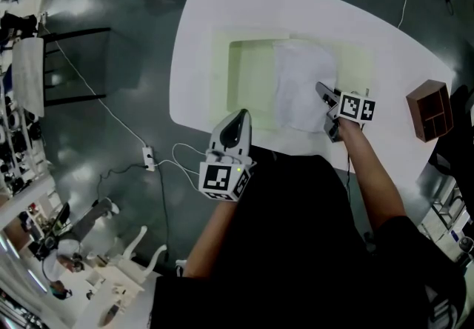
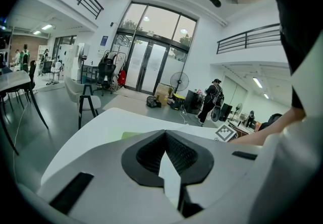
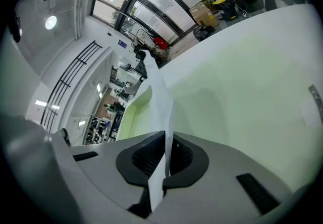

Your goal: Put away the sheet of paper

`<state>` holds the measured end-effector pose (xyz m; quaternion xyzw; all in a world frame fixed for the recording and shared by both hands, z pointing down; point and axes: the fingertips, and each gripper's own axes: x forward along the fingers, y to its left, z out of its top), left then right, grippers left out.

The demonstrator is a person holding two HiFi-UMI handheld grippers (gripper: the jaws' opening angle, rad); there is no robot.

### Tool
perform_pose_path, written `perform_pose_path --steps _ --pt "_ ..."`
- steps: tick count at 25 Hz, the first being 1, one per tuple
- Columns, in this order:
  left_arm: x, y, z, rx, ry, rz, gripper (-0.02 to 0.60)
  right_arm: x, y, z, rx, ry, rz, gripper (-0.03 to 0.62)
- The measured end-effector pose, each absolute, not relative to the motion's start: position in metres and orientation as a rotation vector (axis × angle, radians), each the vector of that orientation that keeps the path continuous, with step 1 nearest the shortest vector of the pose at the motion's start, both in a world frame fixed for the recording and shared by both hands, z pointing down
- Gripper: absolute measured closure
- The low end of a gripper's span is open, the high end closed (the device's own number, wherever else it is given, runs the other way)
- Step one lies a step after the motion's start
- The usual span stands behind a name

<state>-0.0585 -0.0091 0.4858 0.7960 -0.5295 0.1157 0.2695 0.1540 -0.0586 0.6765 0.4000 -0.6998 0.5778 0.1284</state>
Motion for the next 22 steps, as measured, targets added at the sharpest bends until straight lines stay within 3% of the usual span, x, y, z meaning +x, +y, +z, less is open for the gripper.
perform_pose_path --steps 22 --pt "-0.083 0.001 0.482 2.141 -1.467 0.306 0.580 0.107 -0.066 0.681 1.126 -2.037 1.686 0.594"
